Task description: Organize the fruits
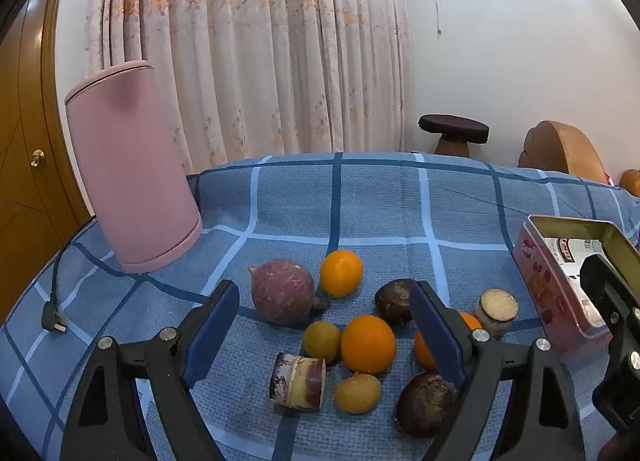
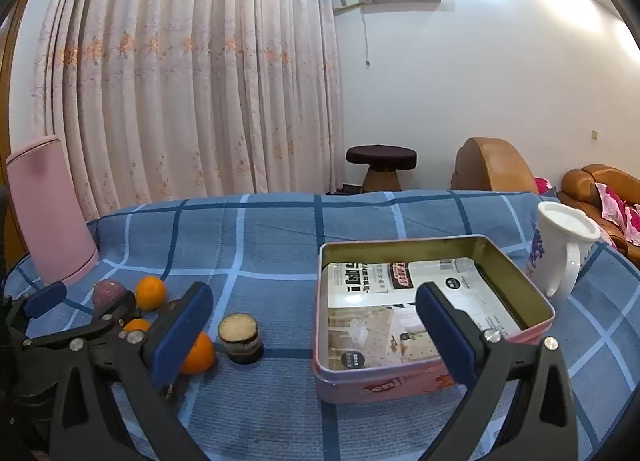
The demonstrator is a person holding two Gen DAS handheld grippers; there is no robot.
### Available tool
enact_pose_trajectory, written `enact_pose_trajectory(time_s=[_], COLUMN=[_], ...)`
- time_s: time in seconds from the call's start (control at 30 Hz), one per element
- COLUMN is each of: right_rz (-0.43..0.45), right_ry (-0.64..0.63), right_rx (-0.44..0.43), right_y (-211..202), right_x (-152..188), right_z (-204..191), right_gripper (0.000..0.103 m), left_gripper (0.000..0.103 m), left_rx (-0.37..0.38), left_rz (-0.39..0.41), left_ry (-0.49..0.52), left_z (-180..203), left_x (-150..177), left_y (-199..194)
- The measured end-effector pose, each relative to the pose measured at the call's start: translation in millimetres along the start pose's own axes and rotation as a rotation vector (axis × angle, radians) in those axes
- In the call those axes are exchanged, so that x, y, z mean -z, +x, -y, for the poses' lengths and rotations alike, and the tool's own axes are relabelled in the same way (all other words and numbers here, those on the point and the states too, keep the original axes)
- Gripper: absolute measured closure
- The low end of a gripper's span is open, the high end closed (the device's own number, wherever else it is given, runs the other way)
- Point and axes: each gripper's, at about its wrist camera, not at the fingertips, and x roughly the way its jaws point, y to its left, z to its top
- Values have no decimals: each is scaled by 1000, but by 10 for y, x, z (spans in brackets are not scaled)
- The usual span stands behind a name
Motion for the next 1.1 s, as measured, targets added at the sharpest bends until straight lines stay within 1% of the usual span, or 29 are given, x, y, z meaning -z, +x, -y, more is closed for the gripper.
enact_pose_trajectory(time_s=[0.07, 0.27, 0.3, 0.7, 0.73, 1.1], right_rz=[17, 8, 9, 11, 11, 14], right_ry=[3, -1, -1, -3, -3, -9], right_rx=[-4, -2, -2, -6, -6, -6], right_y=[-7, -5, -4, -19, -22, -20], right_x=[2, -1, -1, -11, -11, -8], right_z=[3, 5, 6, 3, 4, -25], right_gripper=[0, 0, 0, 0, 0, 0], left_gripper=[15, 15, 15, 15, 15, 15], left_rx=[4, -3, -2, 13, 9, 8], left_rz=[1, 7, -3, -6, -8, -12], left_ry=[-6, 2, -2, 13, 8, 10], left_z=[-3, -5, 10, -32, 5, 56], left_x=[1, 16, 2, 53, 9, 23], left_y=[-2, -33, 6, 34, -3, -6])
